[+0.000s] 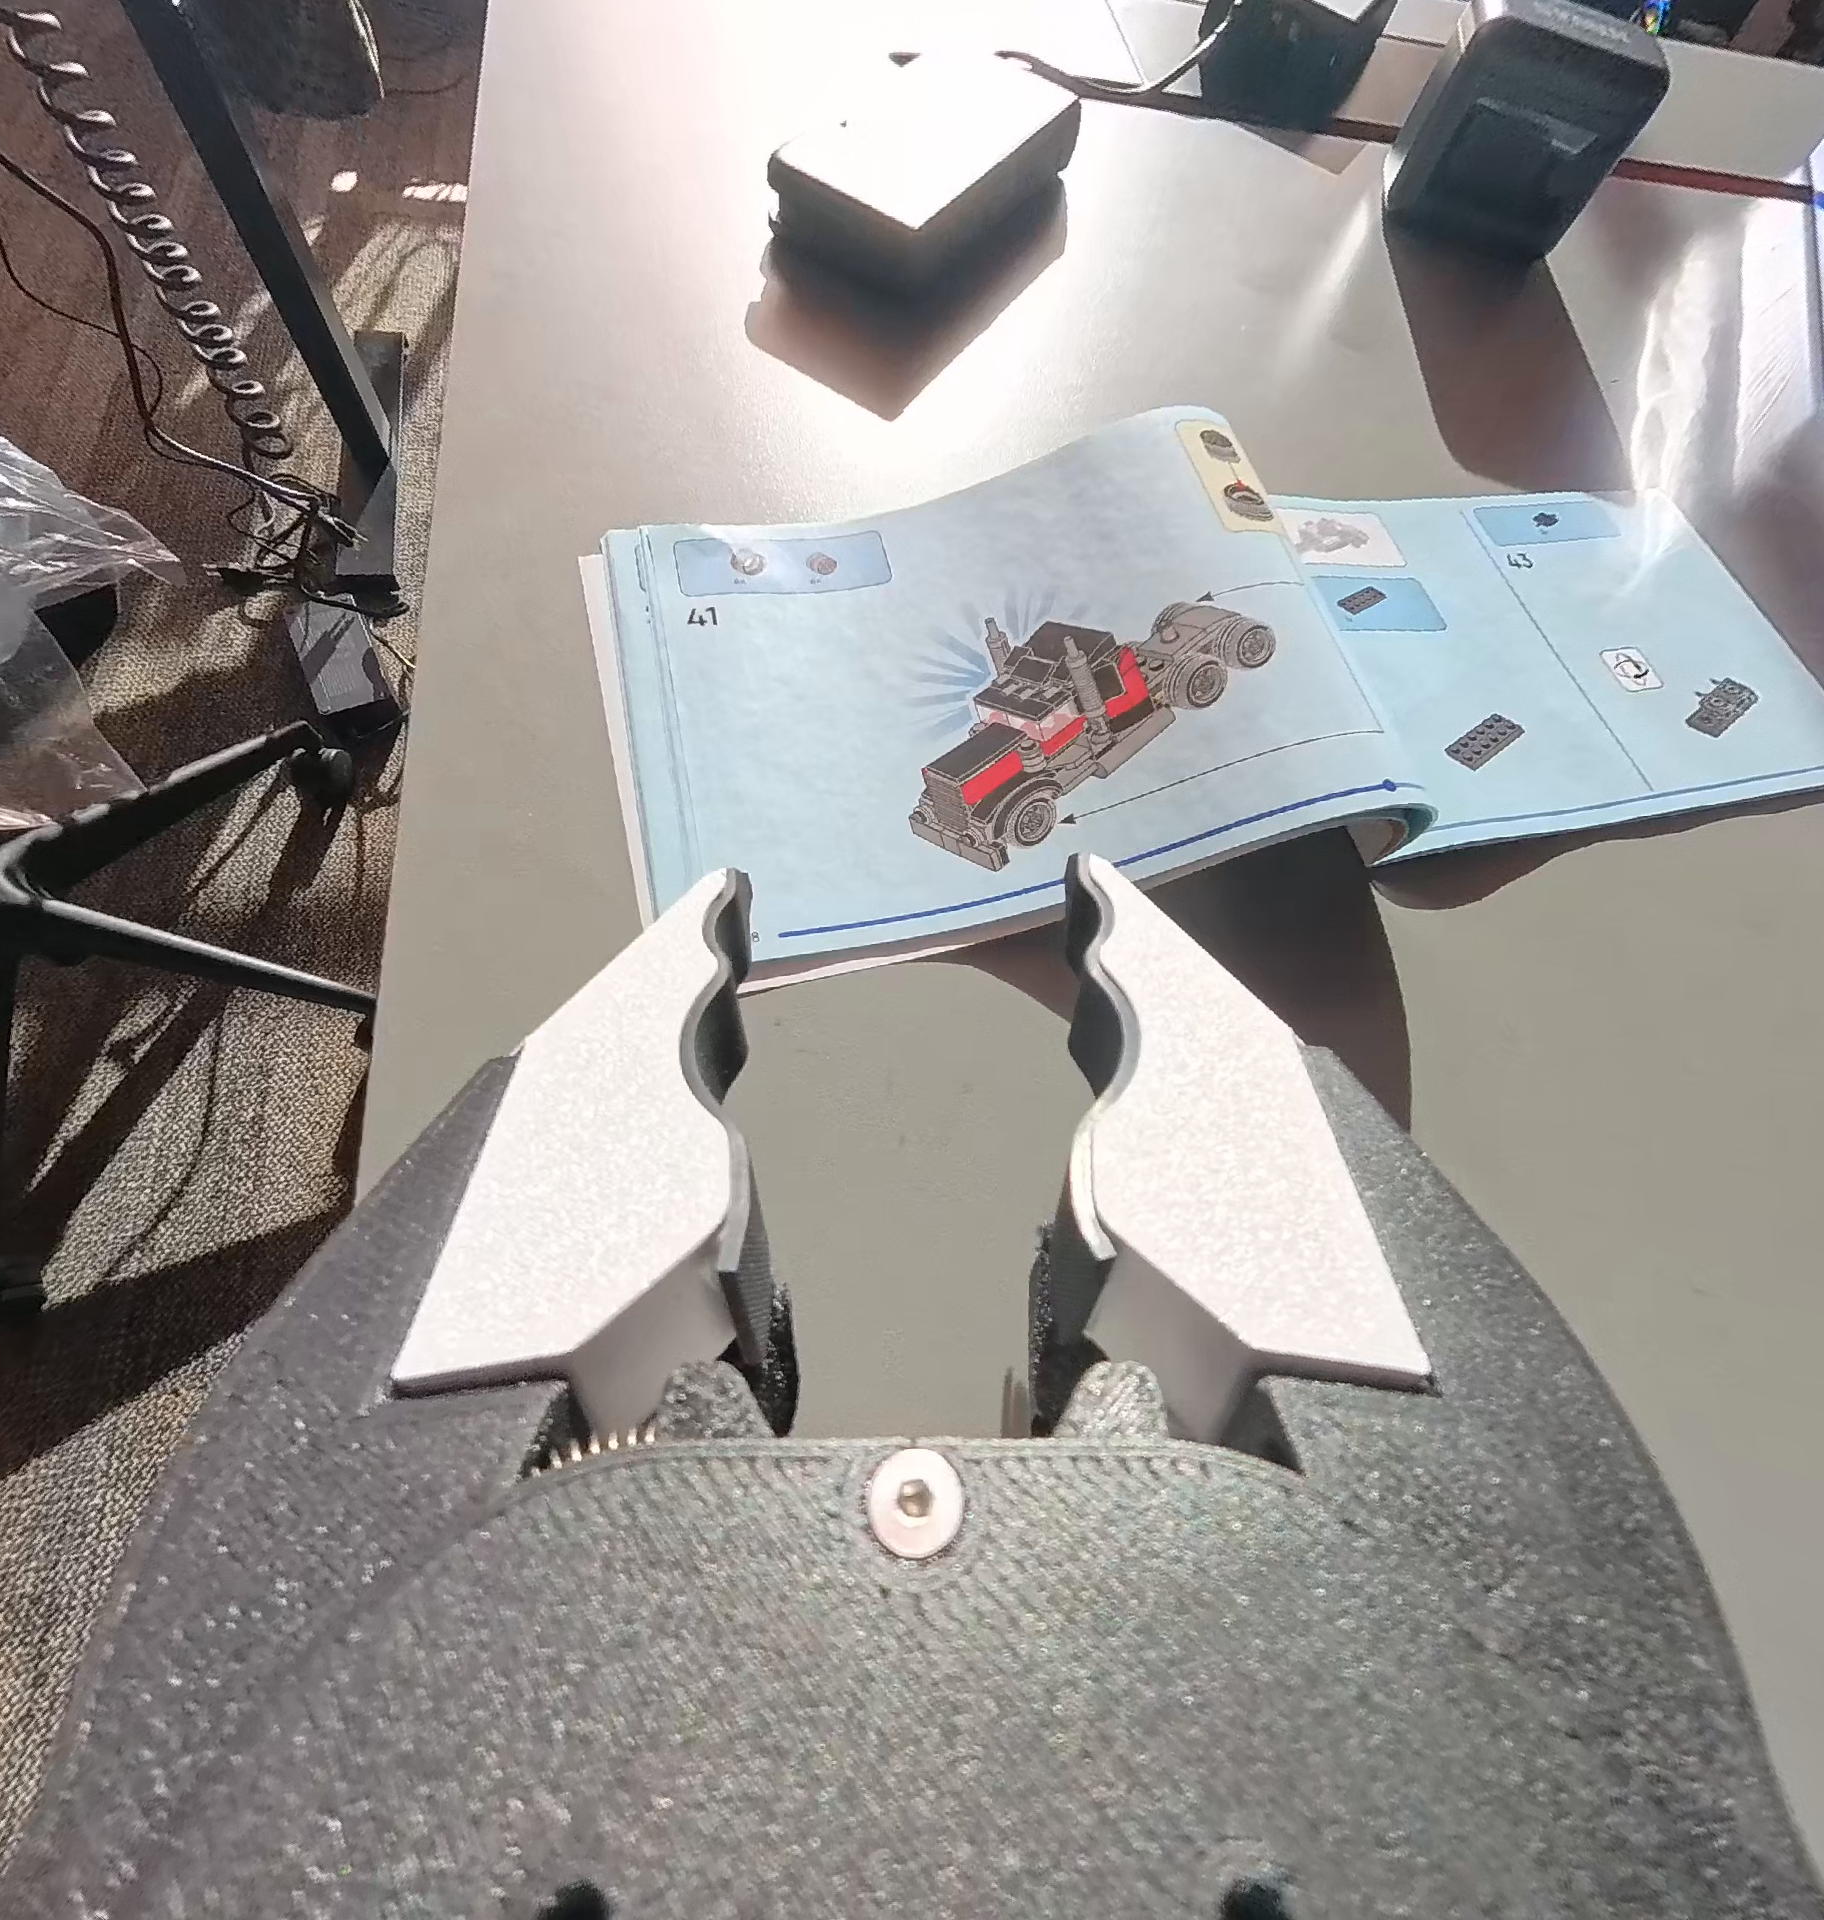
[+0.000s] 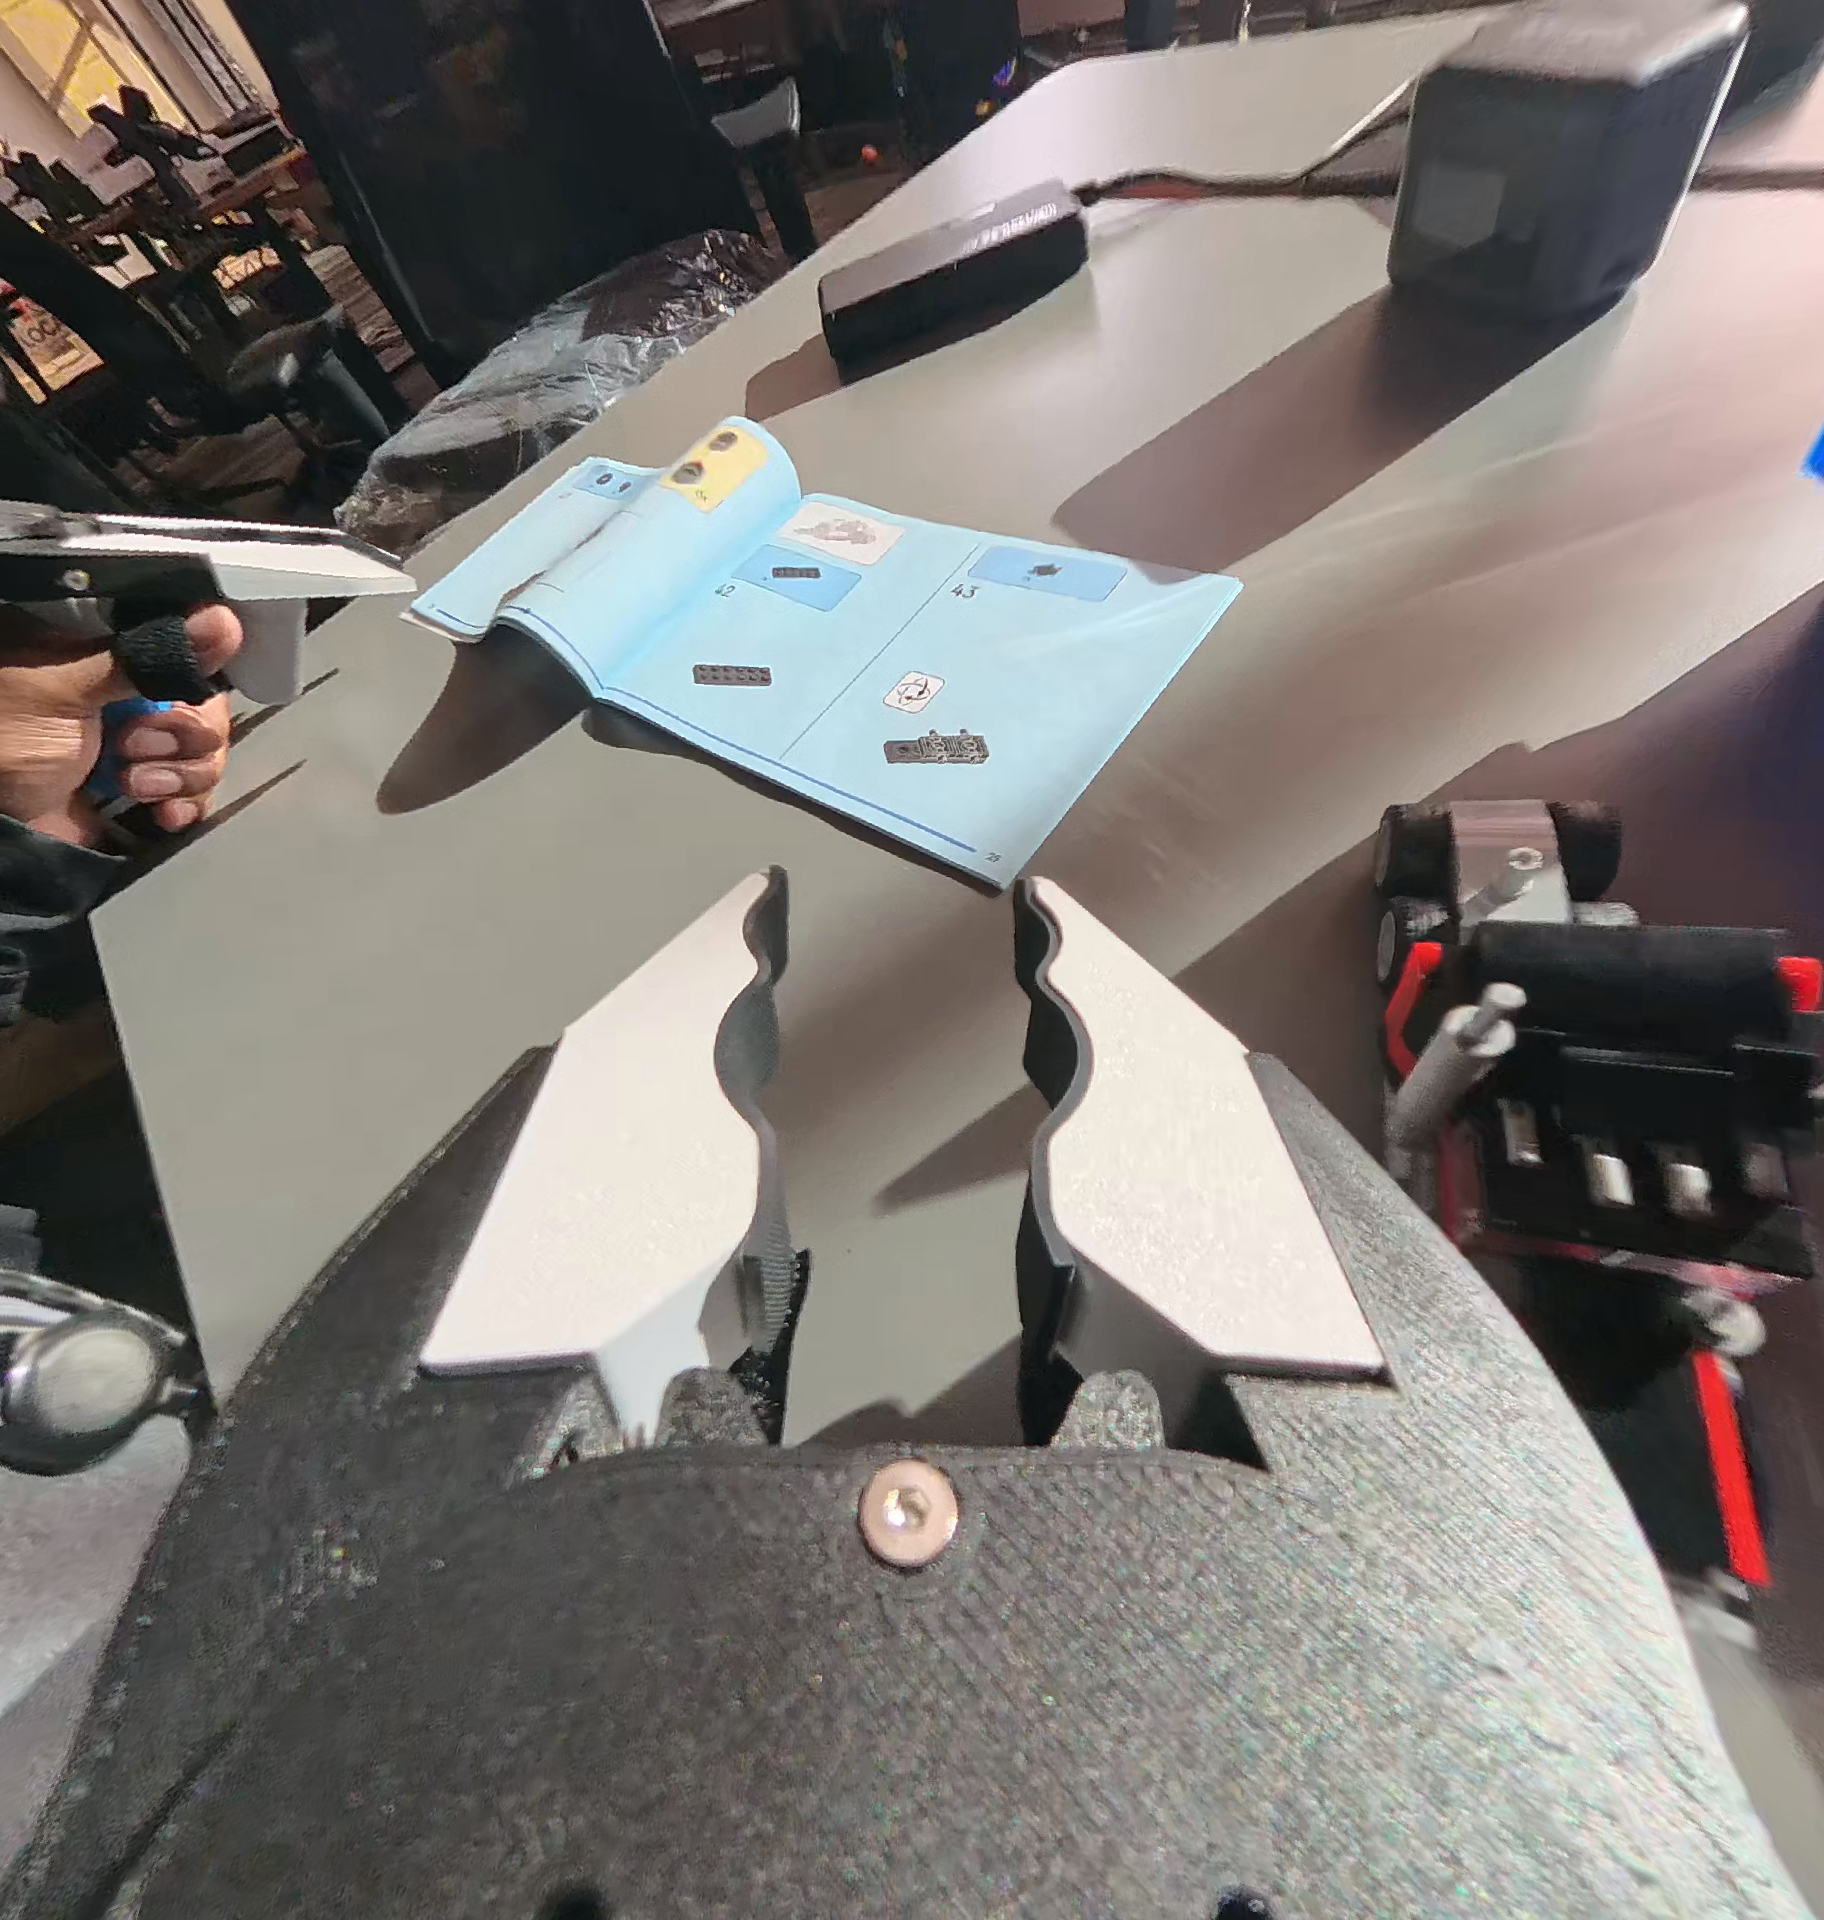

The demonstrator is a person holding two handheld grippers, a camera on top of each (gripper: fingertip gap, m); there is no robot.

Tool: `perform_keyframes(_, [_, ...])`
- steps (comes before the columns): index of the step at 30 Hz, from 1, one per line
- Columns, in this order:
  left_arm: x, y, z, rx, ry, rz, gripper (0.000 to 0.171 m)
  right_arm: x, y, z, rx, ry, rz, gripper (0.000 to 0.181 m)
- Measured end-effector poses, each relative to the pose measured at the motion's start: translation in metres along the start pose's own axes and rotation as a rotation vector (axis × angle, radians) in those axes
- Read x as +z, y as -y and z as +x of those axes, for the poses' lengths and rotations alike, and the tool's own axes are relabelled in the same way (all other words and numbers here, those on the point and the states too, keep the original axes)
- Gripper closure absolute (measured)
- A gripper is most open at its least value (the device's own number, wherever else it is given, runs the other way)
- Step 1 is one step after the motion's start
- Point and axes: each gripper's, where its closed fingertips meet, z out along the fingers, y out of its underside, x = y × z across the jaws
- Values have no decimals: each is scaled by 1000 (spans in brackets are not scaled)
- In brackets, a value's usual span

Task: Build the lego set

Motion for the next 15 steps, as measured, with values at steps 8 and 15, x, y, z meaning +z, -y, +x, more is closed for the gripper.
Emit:
perform_keyframes(8, [-1,1,-1,11,14,8,109,-72,2,66,-144,-340,-50,118])
perform_keyframes(15, [-2,2,-2,30,43,18,109,-79,-14,78,-181,-423,-97,116])
